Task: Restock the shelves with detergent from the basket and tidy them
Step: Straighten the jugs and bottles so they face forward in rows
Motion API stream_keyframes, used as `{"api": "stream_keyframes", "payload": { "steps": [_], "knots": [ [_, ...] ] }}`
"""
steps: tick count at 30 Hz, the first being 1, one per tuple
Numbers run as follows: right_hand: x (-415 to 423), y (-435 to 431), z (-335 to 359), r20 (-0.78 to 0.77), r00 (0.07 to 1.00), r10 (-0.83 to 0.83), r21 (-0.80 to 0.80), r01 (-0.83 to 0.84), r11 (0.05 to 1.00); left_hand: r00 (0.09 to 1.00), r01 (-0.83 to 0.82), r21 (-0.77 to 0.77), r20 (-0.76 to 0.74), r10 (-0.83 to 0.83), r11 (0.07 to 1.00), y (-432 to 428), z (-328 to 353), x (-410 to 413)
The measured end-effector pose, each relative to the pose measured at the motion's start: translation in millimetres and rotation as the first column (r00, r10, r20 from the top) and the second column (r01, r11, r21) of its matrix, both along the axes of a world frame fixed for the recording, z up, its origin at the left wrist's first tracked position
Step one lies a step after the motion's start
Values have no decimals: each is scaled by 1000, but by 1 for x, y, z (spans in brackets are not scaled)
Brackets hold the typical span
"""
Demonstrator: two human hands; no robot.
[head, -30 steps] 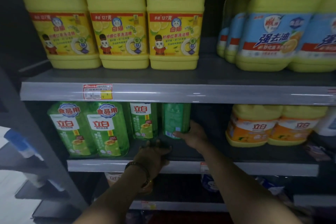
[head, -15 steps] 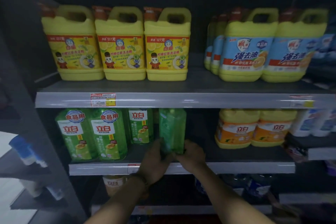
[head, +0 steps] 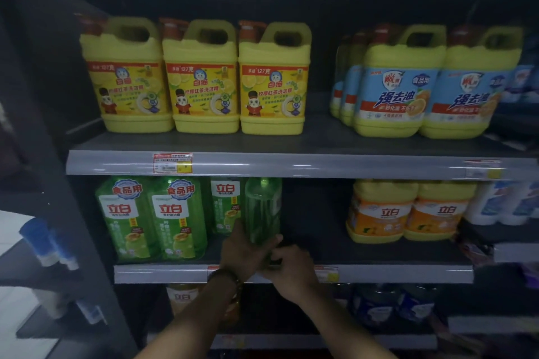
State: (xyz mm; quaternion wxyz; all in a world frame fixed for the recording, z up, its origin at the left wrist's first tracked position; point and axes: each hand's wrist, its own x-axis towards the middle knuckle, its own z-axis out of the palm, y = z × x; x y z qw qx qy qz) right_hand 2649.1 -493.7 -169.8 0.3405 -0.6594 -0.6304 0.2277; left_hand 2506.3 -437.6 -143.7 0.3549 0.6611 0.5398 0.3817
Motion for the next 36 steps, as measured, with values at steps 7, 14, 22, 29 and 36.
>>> {"api": "stream_keyframes", "payload": {
  "steps": [7,14,22,29,36],
  "knots": [
    [36,23,36,-54,996,-70,-84,65,994,987,156,5,43,-156,988,22,-1,-20],
    [29,51,55,-297,954,40,-164,-92,982,953,287,20,-105,-283,958,29,7,-45],
    [14,60,38,-165,986,14,-71,-26,997,993,-119,243,37,114,963,3,-27,-43],
    [-19,64,36,-74,997,-34,-48,30,998,997,-66,279,-21,75,958,-10,-31,-63],
    [-55,71,27,-49,993,-111,-25,109,994,997,-76,263,2,78,962,-9,-28,-80]
  ]
}}
